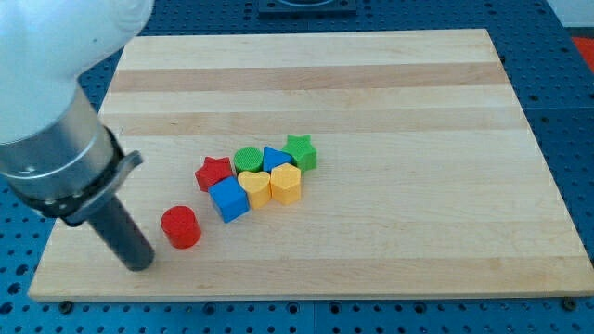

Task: Slide the red circle towards the bottom center of the board

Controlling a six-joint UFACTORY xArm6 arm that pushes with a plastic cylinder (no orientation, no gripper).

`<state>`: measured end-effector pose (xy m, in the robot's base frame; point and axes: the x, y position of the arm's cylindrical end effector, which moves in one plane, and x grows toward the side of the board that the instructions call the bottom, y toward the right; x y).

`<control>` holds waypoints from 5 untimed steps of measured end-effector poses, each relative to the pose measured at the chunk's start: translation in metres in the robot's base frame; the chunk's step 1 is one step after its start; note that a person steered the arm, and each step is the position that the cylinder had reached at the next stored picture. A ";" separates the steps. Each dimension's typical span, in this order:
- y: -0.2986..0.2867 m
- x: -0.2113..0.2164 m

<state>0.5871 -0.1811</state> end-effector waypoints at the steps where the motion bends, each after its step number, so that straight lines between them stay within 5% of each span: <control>1: 0.002 0.000; 3: -0.021 -0.031; 5: 0.018 -0.033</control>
<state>0.5541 -0.1635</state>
